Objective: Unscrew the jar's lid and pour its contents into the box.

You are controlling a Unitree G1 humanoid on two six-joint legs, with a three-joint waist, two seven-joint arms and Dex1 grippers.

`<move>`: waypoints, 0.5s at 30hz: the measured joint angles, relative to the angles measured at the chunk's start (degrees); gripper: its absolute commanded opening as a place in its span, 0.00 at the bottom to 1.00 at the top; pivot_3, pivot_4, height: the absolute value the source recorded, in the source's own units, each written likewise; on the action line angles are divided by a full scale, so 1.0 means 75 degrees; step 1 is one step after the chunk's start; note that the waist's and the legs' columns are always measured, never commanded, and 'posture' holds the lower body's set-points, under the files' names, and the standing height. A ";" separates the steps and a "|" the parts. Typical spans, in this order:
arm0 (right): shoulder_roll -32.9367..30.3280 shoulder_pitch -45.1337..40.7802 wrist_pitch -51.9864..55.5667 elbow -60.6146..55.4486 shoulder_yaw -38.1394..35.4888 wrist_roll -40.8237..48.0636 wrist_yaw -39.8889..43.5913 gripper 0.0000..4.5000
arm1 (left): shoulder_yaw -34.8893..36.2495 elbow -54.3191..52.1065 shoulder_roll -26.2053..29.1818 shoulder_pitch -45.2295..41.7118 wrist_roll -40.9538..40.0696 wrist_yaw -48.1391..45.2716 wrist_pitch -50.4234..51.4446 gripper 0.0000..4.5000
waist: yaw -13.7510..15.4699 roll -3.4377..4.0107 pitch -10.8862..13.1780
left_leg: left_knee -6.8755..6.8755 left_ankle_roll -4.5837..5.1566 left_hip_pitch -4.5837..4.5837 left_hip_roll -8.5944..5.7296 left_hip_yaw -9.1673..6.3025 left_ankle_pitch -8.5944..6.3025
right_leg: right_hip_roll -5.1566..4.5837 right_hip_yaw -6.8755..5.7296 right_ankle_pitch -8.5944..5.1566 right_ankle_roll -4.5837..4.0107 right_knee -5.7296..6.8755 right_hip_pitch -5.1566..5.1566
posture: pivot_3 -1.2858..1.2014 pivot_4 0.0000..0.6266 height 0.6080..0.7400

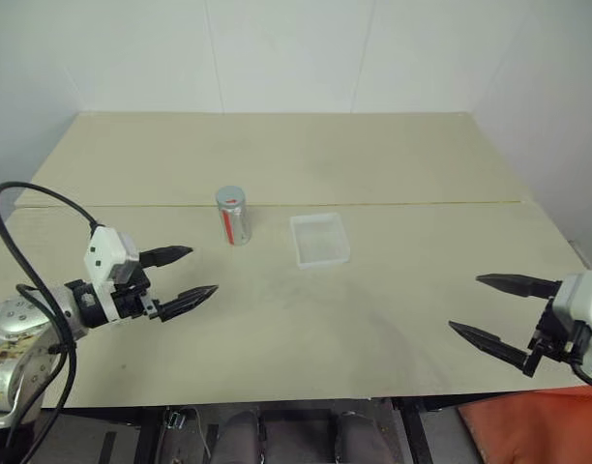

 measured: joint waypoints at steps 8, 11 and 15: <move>-0.0086 -0.0279 -0.0058 0.0245 0.0266 -0.0060 0.0004 1.00 | 0.0049 -0.0205 0.0001 0.0192 0.0000 0.0362 0.0031 1.00 | 0.0011 0.0000 0.0000 | 0.0000 0.0000 0.0000 -0.0002 0.0000 0.0000 | -0.0002 0.0000 0.0000 0.0000 0.0000 0.0001 | 0.52 0.24 1.00; -0.0086 -0.0393 -0.0090 0.0250 0.0291 -0.0072 -0.0004 1.00 | 0.0047 -0.0224 0.0003 0.0212 0.0013 0.0466 0.0140 1.00 | 0.0015 0.0000 0.0000 | 0.0000 0.0000 0.0000 -0.0001 0.0000 0.0000 | -0.0001 -0.0001 0.0000 0.0000 0.0000 0.0001 | 0.52 0.24 1.00; -0.0087 -0.0597 -0.0017 0.0252 0.0535 -0.0202 -0.0248 1.00 | -0.0182 -0.0175 -0.0115 -0.0028 0.0690 0.1168 0.0160 1.00 | 0.0019 0.0001 0.0000 | 0.0001 0.0000 0.0004 -0.0005 -0.0001 0.0000 | -0.0002 0.0000 0.0000 0.0000 0.0000 0.0006 | 0.52 0.24 1.00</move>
